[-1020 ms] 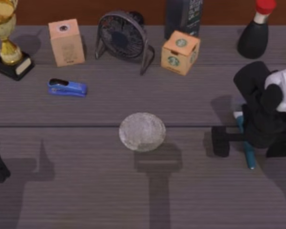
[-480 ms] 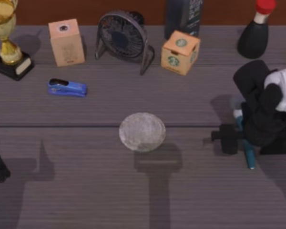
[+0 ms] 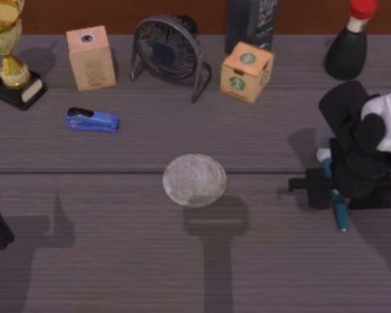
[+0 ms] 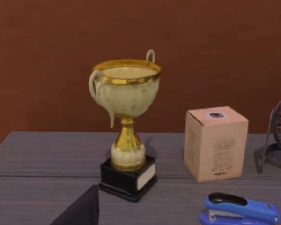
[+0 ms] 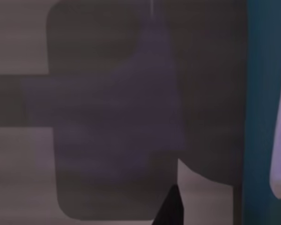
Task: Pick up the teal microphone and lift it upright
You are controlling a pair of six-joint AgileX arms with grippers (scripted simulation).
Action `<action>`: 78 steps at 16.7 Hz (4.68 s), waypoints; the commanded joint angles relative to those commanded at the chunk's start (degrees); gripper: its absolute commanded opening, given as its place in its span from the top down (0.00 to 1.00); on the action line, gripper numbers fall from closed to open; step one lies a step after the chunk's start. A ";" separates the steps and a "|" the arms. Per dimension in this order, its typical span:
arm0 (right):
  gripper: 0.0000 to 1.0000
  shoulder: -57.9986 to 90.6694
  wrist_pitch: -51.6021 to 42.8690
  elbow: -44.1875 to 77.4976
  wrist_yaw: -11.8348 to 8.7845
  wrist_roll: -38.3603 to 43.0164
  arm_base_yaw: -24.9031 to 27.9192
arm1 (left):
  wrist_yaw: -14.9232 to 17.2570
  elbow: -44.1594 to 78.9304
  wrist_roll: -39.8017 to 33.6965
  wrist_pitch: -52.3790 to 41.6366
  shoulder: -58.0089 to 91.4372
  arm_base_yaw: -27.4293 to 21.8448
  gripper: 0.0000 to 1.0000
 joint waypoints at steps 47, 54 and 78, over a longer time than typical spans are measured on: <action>1.00 -21.50 88.49 -20.49 -11.79 -17.70 16.12 | 0.00 0.00 0.00 0.00 0.00 0.00 0.00; 1.00 -21.52 88.52 -20.44 -11.74 -17.72 16.17 | 2.82 2.90 0.41 1.78 3.81 -1.33 0.00; 1.00 -21.52 88.52 -20.44 -11.74 -17.72 16.17 | 40.95 41.98 5.92 25.46 70.06 -18.63 0.00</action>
